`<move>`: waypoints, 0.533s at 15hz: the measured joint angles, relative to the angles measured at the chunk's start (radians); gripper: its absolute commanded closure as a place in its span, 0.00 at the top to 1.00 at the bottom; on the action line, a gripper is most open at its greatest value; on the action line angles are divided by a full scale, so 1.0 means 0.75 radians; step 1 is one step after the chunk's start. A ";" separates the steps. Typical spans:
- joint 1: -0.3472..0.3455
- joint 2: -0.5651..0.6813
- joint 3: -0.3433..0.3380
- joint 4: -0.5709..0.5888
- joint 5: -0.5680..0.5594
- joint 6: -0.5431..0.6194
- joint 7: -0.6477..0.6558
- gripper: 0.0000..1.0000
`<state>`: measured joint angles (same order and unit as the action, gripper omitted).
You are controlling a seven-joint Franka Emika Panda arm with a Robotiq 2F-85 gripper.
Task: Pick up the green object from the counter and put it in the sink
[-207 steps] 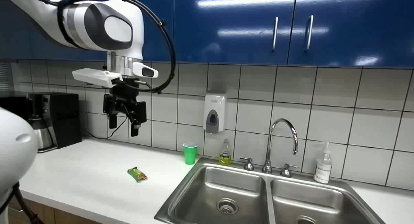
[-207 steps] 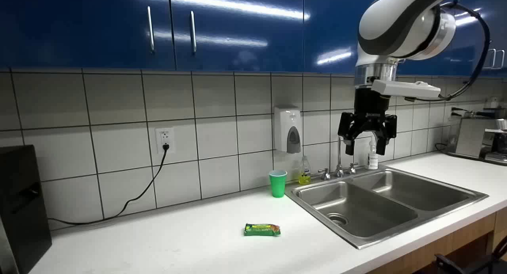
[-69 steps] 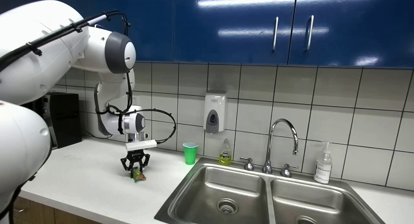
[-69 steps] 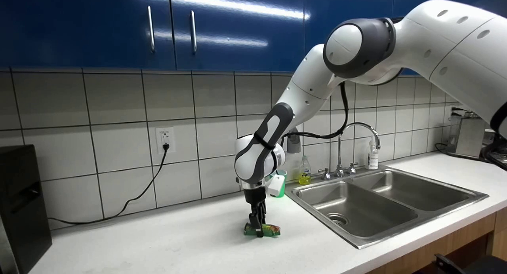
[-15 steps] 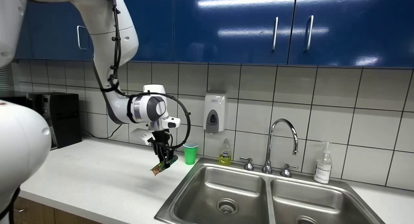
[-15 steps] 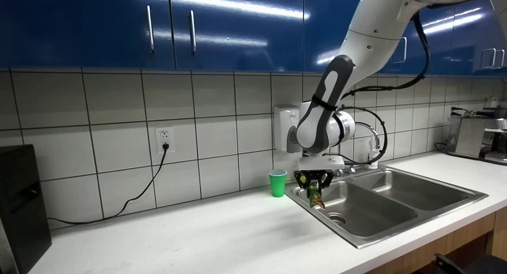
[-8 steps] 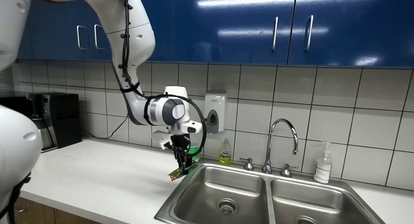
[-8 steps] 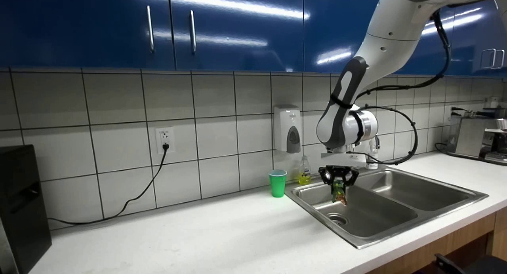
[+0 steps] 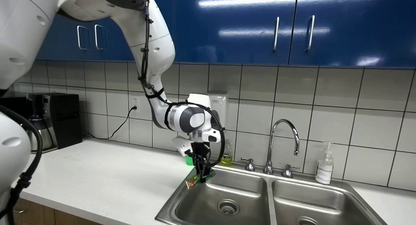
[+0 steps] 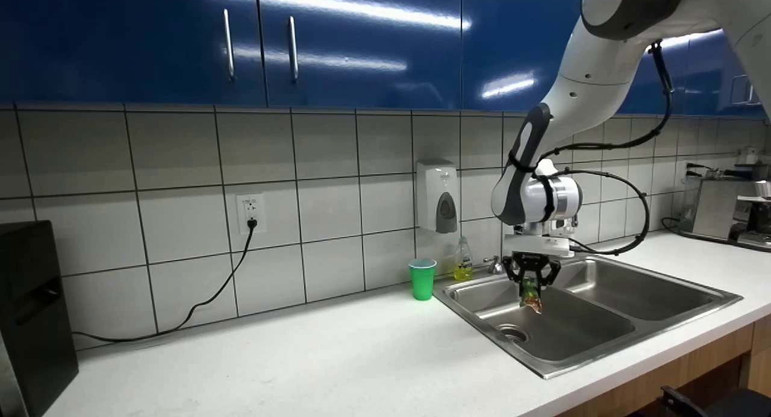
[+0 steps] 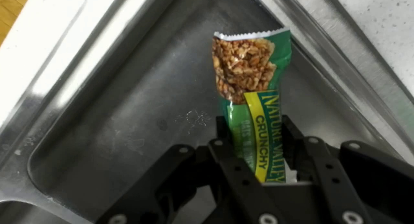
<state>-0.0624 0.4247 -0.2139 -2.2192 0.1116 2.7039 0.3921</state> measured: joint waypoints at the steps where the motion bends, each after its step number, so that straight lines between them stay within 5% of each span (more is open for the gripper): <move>1: -0.010 0.037 0.001 0.041 0.009 -0.017 -0.006 0.16; 8: -0.076 0.348 0.005 0.364 0.026 -0.121 -0.012 0.16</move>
<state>-0.1196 0.6857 -0.2100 -1.9465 0.1312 2.6133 0.3829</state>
